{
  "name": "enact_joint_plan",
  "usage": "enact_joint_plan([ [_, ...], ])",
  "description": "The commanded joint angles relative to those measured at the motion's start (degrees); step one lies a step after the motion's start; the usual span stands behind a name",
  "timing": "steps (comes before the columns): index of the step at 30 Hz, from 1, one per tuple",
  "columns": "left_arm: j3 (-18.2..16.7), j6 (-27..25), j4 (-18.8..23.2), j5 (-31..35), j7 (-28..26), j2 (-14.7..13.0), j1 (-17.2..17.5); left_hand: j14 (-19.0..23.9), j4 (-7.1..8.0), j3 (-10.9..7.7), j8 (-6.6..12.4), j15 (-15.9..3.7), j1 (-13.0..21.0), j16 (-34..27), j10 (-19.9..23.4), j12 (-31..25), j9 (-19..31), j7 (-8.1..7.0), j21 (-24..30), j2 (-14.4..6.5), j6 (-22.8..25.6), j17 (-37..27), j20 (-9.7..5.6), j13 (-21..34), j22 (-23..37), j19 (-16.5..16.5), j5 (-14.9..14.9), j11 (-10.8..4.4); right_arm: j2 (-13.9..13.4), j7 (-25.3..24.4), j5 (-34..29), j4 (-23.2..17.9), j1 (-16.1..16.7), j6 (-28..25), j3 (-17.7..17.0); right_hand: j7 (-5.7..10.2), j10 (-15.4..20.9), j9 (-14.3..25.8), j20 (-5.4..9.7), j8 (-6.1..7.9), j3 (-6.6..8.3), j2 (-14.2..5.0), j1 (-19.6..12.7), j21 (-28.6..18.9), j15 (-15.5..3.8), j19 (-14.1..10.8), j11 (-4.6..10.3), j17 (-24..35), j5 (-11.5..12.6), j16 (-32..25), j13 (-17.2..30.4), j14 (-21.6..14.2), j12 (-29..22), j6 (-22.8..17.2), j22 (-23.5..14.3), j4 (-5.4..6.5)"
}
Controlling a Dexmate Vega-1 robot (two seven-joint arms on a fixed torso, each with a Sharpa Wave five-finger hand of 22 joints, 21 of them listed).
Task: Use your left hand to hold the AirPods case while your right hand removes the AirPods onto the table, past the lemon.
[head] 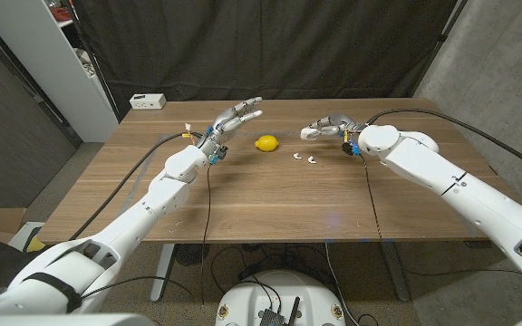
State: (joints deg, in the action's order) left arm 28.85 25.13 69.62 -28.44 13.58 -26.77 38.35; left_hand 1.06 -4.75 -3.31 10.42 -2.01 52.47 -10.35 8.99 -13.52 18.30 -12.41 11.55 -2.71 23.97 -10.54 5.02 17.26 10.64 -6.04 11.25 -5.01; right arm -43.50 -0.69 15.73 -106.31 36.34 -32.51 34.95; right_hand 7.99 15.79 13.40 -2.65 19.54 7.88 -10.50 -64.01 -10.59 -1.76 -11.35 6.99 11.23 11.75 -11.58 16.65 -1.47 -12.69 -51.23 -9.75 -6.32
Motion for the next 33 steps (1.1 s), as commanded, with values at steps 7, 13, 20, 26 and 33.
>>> enact_joint_plan([
  [7,-1.43,0.95,4.51,2.09,-3.54,-2.36,1.85,-1.26,-0.05,0.4,0.46,-1.13,-1.0,0.12,-0.86,0.5,-0.75,-0.08,-0.26,0.35,0.9,0.11,0.37,-0.32,-0.01,0.45,0.21,0.27,-0.7,-2.72,-4.04,2.54,0.25,-1.13,3.49,0.64,-0.97,14.48,-0.19,3.54,0.6,1.1,0.86,-0.15,-4.26,0.46,1.14,-0.22,-0.47,0.26,0.01,1.26,0.38,-4.1,-0.05,0.65],
  [13,-2.43,0.35,6.6,3.25,-6.27,-3.66,2.98,-1.43,-0.06,0.47,0.56,-1.04,-1.1,0.07,-0.98,0.54,-1.12,-0.04,-0.23,0.33,1.22,0.18,0.34,-0.47,-0.05,0.48,0.22,0.15,-0.27,-2.52,-4.39,4.2,0.31,-1.18,3.78,0.36,-1.07,14.23,-0.13,3.4,0.48,1.41,1.04,-0.18,-4.35,0.56,0.87,-0.32,-0.5,0.18,-0.07,1.31,0.42,-4.43,-0.05,0.54],
  [20,-3.13,-0.98,7.95,3.46,-8.03,-4.62,4.0,-1.48,-0.05,0.57,0.69,-1.05,-1.25,-0.02,-0.96,0.51,-1.51,-0.06,-0.21,0.34,1.7,0.23,0.36,-0.64,-0.08,0.53,0.22,0.25,0.85,-2.25,-4.45,7.27,-0.01,-0.41,4.12,0.69,-1.17,14.0,-0.07,3.02,0.49,1.26,1.31,-0.18,-4.62,0.72,0.85,-0.32,-0.56,0.0,-0.13,1.15,0.45,-4.17,-0.05,0.62],
  [26,-3.74,-1.48,7.56,2.36,-8.9,-4.37,4.76,-1.44,-0.01,-0.01,0.67,-0.6,-0.96,-0.19,-0.87,0.42,-2.24,0.17,-0.13,-1.08,1.93,0.29,0.99,-0.95,-0.1,0.54,0.32,0.47,1.94,-2.15,-4.65,10.22,-0.43,0.72,4.49,0.97,-0.98,13.76,-0.02,2.59,0.45,1.04,1.8,-0.27,-4.79,0.63,0.89,-0.26,-0.66,-0.29,-0.18,0.71,0.36,-3.8,-0.06,0.89],
  [33,-4.03,-1.76,7.81,2.3,-9.55,-4.65,5.23,-1.26,-0.01,-0.11,1.01,-1.02,-1.05,-0.27,-0.45,0.22,-2.74,0.03,0.05,-1.49,3.07,0.33,0.59,-1.16,-0.11,0.16,0.22,0.45,2.7,-1.97,-4.48,12.22,-0.7,0.88,4.63,1.51,-1.02,13.48,0.13,2.06,0.45,0.76,2.33,-0.31,-5.0,0.61,1.1,-0.18,-0.77,-0.47,-0.22,0.56,0.36,-3.27,-0.06,1.21],
])
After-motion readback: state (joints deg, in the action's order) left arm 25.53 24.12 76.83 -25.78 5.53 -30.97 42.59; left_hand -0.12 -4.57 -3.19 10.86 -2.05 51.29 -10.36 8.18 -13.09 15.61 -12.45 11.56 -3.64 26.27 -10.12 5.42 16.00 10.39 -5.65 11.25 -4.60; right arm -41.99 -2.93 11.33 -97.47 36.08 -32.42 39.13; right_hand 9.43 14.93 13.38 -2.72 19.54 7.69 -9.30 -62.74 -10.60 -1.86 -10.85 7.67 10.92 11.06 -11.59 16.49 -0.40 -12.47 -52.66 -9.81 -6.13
